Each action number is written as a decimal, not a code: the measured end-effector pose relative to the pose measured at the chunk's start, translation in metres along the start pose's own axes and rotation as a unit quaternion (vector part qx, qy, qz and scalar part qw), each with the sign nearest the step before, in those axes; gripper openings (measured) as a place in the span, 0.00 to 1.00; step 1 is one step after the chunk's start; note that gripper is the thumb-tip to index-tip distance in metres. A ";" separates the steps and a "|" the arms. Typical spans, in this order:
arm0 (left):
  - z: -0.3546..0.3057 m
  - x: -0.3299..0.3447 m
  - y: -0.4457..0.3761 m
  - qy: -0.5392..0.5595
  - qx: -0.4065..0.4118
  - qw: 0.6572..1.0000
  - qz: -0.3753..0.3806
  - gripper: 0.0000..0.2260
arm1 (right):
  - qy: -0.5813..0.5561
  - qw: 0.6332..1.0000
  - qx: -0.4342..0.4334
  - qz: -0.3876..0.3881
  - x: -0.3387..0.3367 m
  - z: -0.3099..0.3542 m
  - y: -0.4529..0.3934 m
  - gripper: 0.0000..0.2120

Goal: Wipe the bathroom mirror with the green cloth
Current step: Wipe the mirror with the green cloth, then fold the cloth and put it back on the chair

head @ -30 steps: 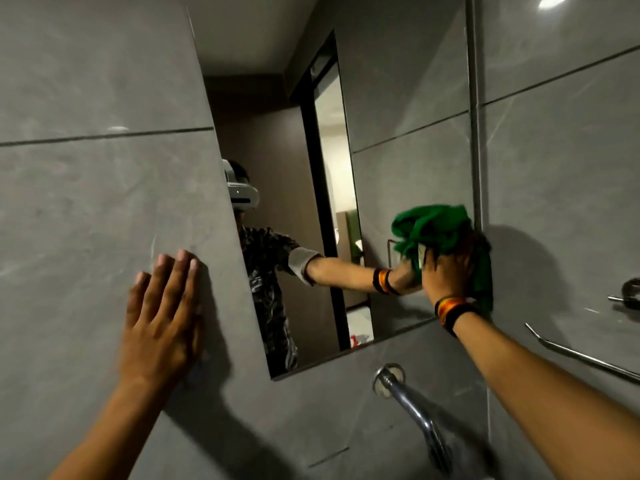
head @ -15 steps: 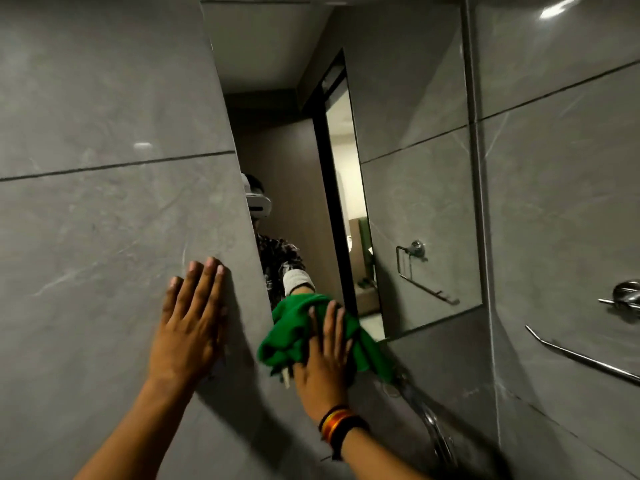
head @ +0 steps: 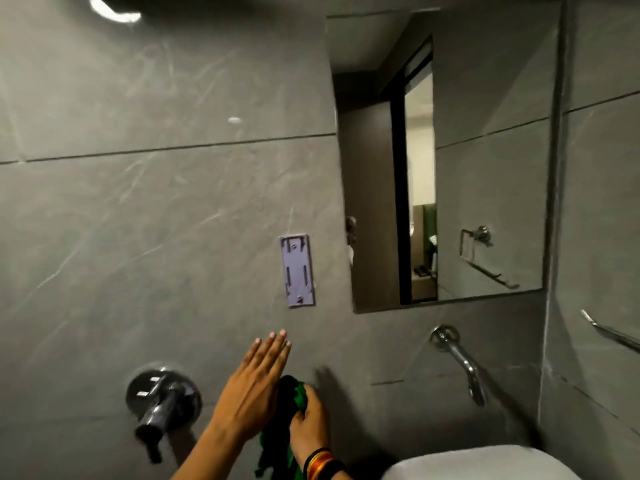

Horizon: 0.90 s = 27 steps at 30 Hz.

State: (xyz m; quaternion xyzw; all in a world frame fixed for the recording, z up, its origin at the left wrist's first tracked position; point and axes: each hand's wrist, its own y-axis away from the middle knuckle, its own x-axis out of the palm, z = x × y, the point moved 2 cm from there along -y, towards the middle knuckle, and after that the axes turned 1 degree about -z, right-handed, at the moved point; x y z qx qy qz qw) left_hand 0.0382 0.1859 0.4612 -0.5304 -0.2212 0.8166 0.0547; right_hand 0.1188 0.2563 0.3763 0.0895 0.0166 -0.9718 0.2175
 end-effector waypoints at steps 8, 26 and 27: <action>0.017 0.102 0.139 0.060 -0.069 0.978 0.185 0.33 | 0.014 0.993 0.086 0.074 0.082 -0.110 0.039 0.13; -0.045 0.294 0.318 0.282 -0.219 0.770 0.528 0.29 | 0.105 0.930 0.337 0.098 0.165 -0.321 0.077 0.19; -0.048 0.292 0.316 0.286 -0.216 0.769 0.529 0.29 | 0.116 0.930 0.334 0.098 0.163 -0.323 0.078 0.20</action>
